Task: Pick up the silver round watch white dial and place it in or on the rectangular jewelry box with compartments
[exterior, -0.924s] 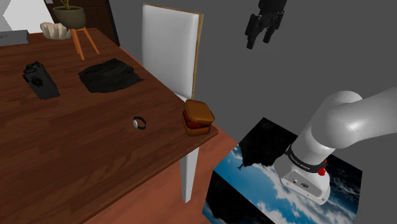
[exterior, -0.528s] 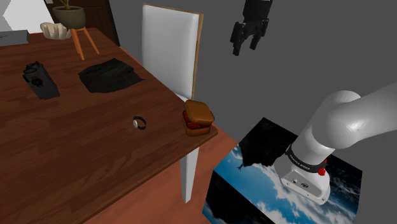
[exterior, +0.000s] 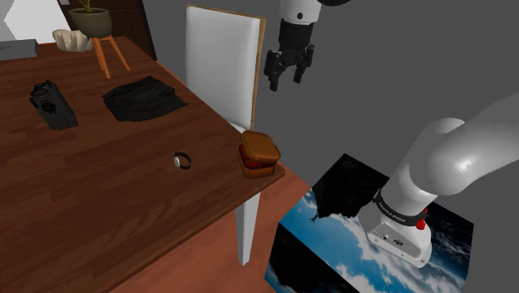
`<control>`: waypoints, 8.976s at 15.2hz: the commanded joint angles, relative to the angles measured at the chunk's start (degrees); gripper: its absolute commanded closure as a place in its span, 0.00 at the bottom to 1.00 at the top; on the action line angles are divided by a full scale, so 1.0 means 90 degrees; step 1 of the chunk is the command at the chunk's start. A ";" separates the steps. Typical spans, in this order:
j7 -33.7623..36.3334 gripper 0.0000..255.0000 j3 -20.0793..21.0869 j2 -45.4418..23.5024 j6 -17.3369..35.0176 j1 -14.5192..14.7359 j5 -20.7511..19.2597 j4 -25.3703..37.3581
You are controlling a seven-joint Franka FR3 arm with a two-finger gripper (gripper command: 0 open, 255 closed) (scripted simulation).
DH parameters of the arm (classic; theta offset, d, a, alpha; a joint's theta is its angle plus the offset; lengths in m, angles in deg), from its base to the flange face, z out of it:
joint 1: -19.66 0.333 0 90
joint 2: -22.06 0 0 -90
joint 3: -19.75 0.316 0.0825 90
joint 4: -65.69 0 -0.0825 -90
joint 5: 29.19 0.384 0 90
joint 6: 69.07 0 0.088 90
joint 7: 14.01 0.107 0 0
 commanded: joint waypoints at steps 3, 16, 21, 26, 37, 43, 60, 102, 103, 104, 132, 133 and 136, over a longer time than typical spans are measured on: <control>0.0377 0.00 0.0338 -0.0753 0.0534 0.0089 0.0110 0.0215; 0.1726 0.00 0.1197 -0.3576 0.1612 0.0462 -0.0331 0.1891; 0.2242 0.00 0.1309 -0.4778 0.1748 0.0796 -0.0736 0.2900; 0.2649 0.00 0.1293 -0.6021 0.1687 0.1262 -0.1119 0.4166; 0.2735 0.00 0.1220 -0.6354 0.2188 0.1360 -0.1254 0.3983; 0.2734 1.00 0.1220 -0.6354 0.2187 0.1360 -0.1254 0.3984; 0.2699 1.00 0.1287 -0.6096 0.1624 0.1328 -0.1143 0.4305; 0.0715 1.00 0.0757 -0.1055 0.0071 0.0321 0.0911 0.1007; 0.0603 1.00 0.0667 -0.0810 0.0011 0.0321 0.0959 0.0809; 0.0558 1.00 0.0625 -0.0707 -0.0016 0.0325 0.0976 0.0728; 0.0417 0.00 0.0803 -0.0976 0.1594 0.0380 0.1091 -0.0621; 0.0417 0.00 0.0803 -0.0976 0.1594 0.0380 0.1091 -0.0620; 0.0417 0.00 0.0803 -0.0976 0.1594 0.0380 0.1091 -0.0620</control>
